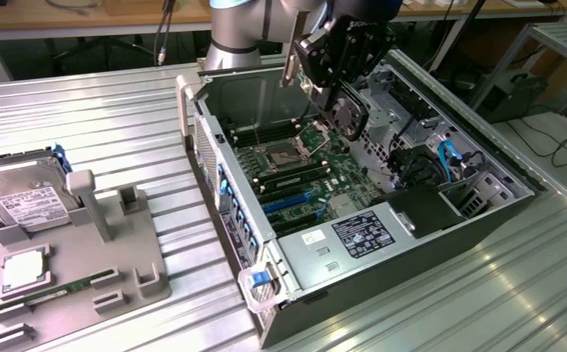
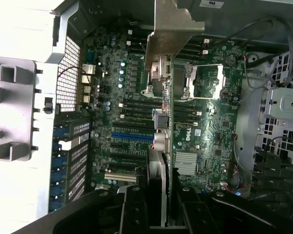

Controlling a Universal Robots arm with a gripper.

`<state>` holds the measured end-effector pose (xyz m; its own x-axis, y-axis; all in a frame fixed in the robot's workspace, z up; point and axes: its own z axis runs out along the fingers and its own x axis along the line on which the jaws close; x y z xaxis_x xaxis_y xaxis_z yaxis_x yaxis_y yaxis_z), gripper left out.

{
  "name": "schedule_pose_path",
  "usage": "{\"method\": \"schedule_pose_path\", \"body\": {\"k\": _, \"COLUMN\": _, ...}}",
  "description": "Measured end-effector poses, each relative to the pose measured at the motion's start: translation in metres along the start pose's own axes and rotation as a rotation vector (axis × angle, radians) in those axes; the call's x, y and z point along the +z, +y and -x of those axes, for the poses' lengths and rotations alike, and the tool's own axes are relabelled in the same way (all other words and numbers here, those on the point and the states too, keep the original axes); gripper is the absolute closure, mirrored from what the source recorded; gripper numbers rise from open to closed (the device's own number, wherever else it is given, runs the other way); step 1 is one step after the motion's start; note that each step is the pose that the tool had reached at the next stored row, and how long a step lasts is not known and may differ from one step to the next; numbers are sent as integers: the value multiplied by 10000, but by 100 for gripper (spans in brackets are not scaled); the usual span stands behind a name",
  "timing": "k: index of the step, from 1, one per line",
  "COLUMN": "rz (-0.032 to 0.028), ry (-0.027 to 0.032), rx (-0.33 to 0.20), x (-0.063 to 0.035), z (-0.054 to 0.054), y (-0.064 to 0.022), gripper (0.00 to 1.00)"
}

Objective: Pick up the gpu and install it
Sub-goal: 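Insert the gpu into the slot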

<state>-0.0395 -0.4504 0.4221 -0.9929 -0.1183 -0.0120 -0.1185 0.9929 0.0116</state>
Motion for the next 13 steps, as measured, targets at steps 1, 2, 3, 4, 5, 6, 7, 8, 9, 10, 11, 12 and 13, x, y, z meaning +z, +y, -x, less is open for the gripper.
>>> {"method": "schedule_pose_path", "body": {"k": 1, "rz": 1, "ry": 0, "rx": -57, "x": 0, "z": 0, "y": 0, "gripper": 72}}
{"method": "schedule_pose_path", "body": {"k": 2, "rz": 1, "ry": 2, "rx": -150, "x": 0, "z": 0, "y": 0, "gripper": 72}}
{"method": "schedule_pose_path", "body": {"k": 3, "rz": 2, "ry": 2, "rx": -204, "x": 0, "z": 0, "y": 0, "gripper": 72}}
{"method": "schedule_pose_path", "body": {"k": 4, "rz": 4, "ry": 3, "rx": -302, "x": 0, "z": 0, "y": 0, "gripper": 72}}
{"method": "schedule_pose_path", "body": {"k": 5, "rz": 4, "ry": 4, "rx": -352, "x": 0, "z": 0, "y": 0, "gripper": 72}}
{"method": "schedule_pose_path", "body": {"k": 6, "rz": 5, "ry": 5, "rx": -398, "x": 0, "z": 0, "y": 0, "gripper": 72}}
{"method": "schedule_pose_path", "body": {"k": 7, "rz": 6, "ry": 6, "rx": -503, "x": 0, "z": 0, "y": 0, "gripper": 72}}
{"method": "schedule_pose_path", "body": {"k": 8, "rz": 8, "ry": 7, "rx": -601, "x": 0, "z": 0, "y": 0, "gripper": 72}}
{"method": "schedule_pose_path", "body": {"k": 9, "rz": 9, "ry": 8, "rx": -692, "x": 0, "z": 0, "y": 0, "gripper": 72}}
{"method": "schedule_pose_path", "body": {"k": 10, "rz": 10, "ry": 9, "rx": -798, "x": 0, "z": 0, "y": 0, "gripper": 72}}
{"method": "schedule_pose_path", "body": {"k": 11, "rz": 10, "ry": 10, "rx": -853, "x": 0, "z": 0, "y": 0, "gripper": 72}}
{"method": "schedule_pose_path", "body": {"k": 12, "rz": 11, "ry": 10, "rx": -903, "x": 0, "z": 0, "y": 0, "gripper": 72}}
{"method": "schedule_pose_path", "body": {"k": 13, "rz": 12, "ry": 11, "rx": -956, "x": 0, "z": 0, "y": 0, "gripper": 72}}
